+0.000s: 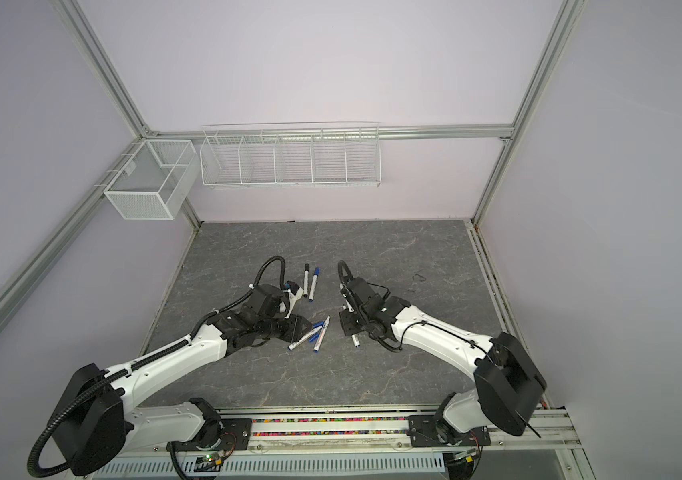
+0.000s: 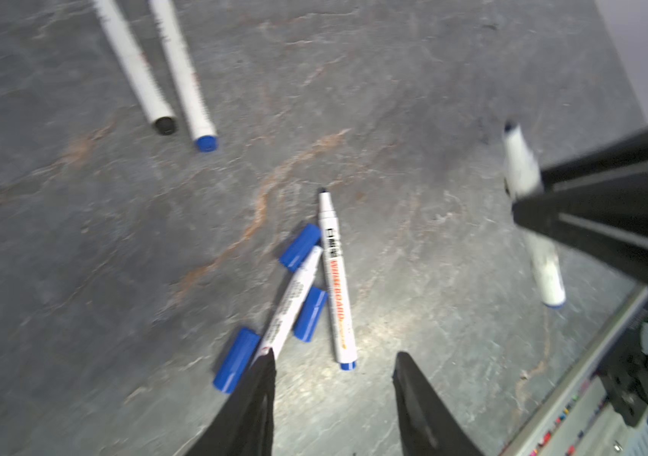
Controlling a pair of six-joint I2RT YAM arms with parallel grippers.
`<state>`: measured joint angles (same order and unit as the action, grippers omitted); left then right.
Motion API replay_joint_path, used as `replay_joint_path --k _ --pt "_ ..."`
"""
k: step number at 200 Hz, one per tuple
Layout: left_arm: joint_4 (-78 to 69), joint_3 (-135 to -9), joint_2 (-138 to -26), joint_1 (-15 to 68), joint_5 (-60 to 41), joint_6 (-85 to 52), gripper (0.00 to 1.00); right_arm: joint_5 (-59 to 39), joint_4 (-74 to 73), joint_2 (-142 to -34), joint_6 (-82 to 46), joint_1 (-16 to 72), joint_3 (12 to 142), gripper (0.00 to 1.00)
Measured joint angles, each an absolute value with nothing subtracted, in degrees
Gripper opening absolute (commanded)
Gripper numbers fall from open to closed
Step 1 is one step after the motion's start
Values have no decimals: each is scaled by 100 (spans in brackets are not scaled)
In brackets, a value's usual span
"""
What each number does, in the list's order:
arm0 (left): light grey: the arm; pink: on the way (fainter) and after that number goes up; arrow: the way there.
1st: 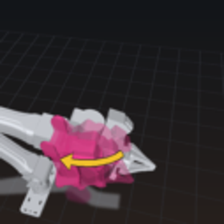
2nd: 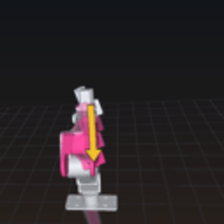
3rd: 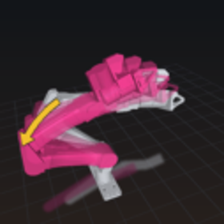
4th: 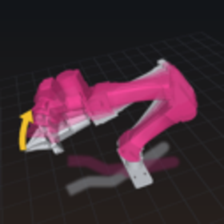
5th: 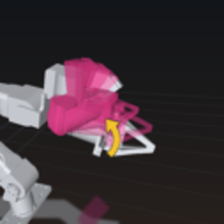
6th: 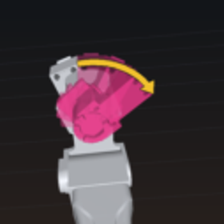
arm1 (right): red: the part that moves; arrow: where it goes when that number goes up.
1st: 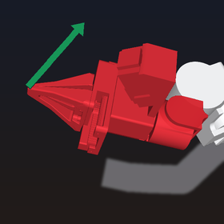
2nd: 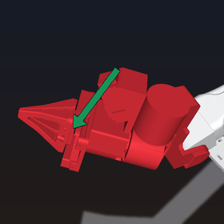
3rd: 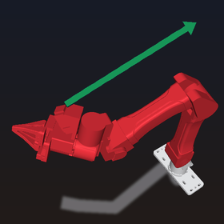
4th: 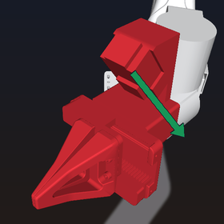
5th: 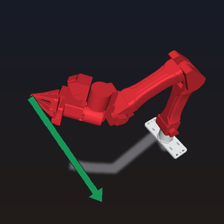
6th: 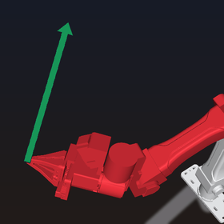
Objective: Insert the pens into the pen caps
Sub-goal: 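Lift the white marker upright with the right gripper toward the left gripper, then grasp the upright marker with the left gripper and release it from the right gripper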
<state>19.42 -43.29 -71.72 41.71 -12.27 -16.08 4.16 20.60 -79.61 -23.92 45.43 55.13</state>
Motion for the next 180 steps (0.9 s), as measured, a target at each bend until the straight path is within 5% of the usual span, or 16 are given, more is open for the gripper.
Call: replay_joint_path --k 109,149,180 --pt "329 -4493 -7236 4228 -2792 -1304 55 -788 357 -7673 -2934 4357 5457 8" --pt "-19 -4565 -7452 4228 -2818 -1365 42 -985 187 -7673 -3015 4357 5457 8" --pt "-178 -4641 -7647 4228 -2836 -1435 16 -1081 67 -7673 -3068 4344 5419 8"
